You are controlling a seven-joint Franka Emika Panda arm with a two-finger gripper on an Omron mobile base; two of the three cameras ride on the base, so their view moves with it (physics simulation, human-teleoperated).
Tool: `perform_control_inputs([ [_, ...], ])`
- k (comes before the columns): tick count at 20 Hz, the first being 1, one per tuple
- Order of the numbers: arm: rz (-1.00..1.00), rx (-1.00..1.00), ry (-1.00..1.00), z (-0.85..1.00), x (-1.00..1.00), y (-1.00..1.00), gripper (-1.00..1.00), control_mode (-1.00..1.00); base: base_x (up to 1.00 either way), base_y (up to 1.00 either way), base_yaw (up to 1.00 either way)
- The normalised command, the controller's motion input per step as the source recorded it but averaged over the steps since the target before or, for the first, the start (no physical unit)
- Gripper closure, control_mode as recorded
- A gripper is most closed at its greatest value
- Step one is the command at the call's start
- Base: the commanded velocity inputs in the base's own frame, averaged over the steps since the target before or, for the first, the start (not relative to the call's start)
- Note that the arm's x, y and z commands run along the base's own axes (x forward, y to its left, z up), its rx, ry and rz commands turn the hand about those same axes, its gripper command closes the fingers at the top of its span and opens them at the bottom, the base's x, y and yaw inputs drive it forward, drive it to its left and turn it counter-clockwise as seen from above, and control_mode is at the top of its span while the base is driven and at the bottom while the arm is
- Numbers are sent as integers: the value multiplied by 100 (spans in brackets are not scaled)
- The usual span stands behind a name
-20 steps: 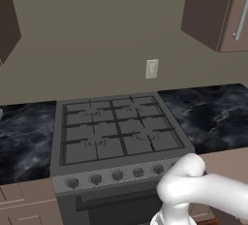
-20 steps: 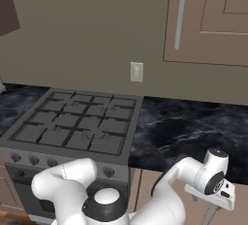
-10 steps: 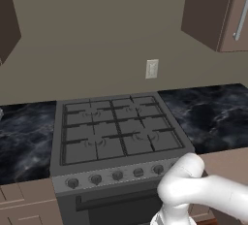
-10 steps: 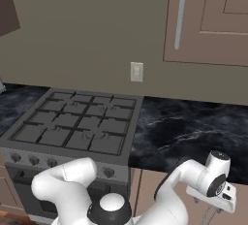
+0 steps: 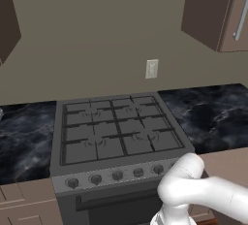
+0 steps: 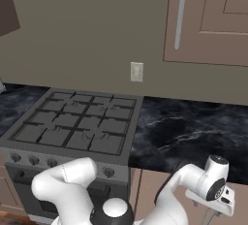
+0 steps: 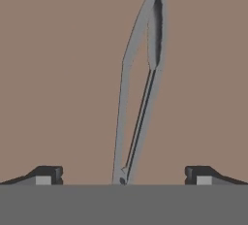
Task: Take the tongs from the drawer on the right and place them on the dining counter next to the tray containing the kebab skewer.
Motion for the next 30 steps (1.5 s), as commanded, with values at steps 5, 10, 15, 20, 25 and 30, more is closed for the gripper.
perform_control_inputs([
  [5,0,0,0,-15,0,0,-100,-100,0,0,0],
  [10,0,0,0,-12,0,0,-100,-100,0,0,0],
  [15,0,0,1,-8,0,0,-100,-100,0,0,0],
  [20,0,0,0,-9,0,0,-100,-100,0,0,0],
  [25,0,0,0,-3,0,0,-100,-100,0,0,0],
  [30,0,0,0,-4,0,0,-100,-100,0,0,0],
])
